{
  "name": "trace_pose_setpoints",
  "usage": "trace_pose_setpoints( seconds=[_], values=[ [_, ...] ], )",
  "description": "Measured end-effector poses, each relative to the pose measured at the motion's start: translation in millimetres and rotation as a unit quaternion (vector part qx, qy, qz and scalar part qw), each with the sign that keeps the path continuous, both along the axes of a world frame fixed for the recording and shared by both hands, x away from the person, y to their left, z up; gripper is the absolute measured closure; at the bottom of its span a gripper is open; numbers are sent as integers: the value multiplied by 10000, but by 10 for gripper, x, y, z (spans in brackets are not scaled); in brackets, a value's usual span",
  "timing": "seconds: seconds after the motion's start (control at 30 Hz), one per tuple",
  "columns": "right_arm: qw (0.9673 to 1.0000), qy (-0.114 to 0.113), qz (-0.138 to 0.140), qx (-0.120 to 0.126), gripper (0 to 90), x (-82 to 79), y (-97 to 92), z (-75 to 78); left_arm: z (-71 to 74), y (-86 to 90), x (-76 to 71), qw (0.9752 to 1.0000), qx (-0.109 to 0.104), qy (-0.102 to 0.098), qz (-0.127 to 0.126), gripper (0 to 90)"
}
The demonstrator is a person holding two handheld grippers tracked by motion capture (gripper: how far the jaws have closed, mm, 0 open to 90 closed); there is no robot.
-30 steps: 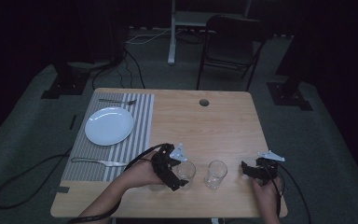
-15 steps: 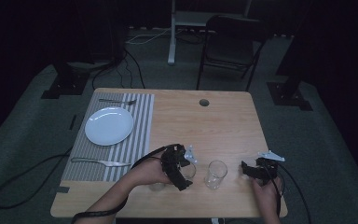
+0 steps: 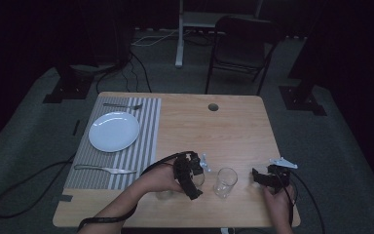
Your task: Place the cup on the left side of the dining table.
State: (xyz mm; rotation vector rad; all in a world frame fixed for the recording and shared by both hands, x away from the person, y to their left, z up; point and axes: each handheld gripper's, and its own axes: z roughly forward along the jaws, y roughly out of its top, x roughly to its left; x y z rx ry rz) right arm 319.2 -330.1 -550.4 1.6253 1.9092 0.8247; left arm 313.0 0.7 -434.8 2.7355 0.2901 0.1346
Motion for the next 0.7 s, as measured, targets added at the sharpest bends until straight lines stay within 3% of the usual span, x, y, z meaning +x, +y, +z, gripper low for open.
trace_pose_setpoints(
  seconds=[0.07, 0.1, 0.3, 0.37, 0.4, 0.7],
  values=[
    [10000, -1, 1, -1, 122, 0, 0, 0, 3, -20, 1, 10000, 55, 9, -54, 142],
    [10000, -2, 2, -3, 121, 0, -1, 0, 6, -47, -6, 9997, 190, -17, -133, 144],
    [10000, -2, 2, -1, 122, 0, 0, 0, -3, -108, -24, 9990, 383, -71, -221, 164],
    [10000, -2, 9, -2, 122, 2, -1, 0, 10, -107, -5, 9990, 399, -102, -164, 250],
    [10000, -1, 10, -1, 122, 2, -1, 0, 29, -95, 33, 9995, 318, 5, -55, 277],
    [10000, -3, 13, -2, 122, 2, -2, 0, 12, -104, 58, 9994, 331, 120, -8, 288]
  ],
)
